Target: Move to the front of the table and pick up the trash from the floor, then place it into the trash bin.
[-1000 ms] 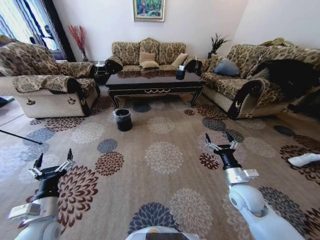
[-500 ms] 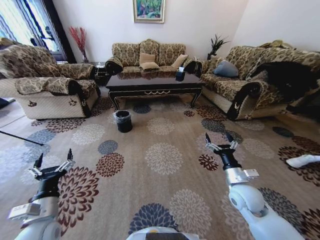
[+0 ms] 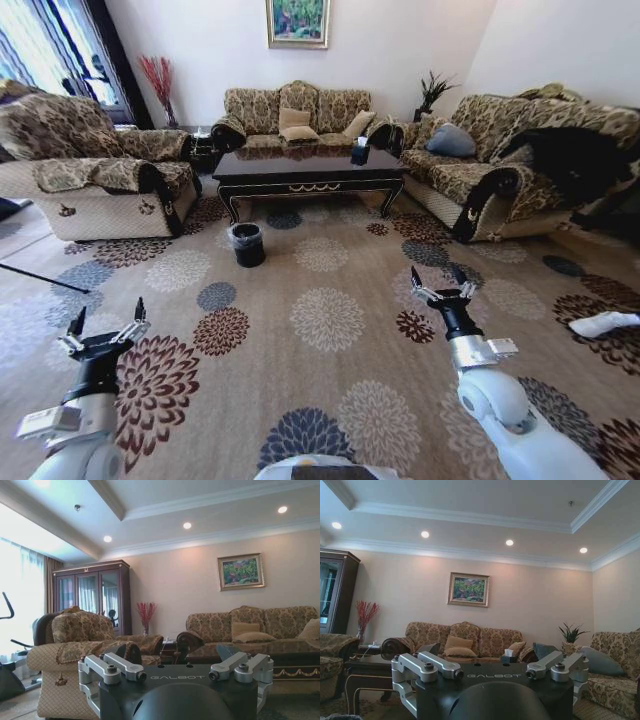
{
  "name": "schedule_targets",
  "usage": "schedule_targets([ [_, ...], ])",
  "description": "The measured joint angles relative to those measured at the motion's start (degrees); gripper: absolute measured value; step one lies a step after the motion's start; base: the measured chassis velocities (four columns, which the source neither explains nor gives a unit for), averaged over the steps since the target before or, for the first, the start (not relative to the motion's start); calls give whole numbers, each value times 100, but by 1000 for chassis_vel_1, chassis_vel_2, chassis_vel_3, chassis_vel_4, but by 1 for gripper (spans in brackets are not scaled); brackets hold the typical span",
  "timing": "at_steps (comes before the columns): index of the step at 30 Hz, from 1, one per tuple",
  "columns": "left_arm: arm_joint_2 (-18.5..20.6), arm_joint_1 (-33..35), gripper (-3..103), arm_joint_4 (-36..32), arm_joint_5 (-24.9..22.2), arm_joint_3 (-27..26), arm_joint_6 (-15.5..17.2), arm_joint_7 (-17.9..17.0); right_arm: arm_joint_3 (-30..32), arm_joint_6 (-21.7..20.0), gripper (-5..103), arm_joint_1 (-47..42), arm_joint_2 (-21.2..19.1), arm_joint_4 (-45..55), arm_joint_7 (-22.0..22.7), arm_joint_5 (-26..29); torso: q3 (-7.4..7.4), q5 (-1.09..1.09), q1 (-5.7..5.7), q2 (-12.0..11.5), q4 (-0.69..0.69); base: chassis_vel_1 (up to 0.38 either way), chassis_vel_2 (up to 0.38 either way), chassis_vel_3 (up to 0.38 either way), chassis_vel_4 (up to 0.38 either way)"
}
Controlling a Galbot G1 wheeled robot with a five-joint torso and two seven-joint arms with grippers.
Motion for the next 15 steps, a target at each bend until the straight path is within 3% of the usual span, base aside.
schedule_targets([
  [15,0,0,100,0,0,0,0,0,0,0,100,0,0,0,0,0,232,0,143,375,0,0,0,0,0],
])
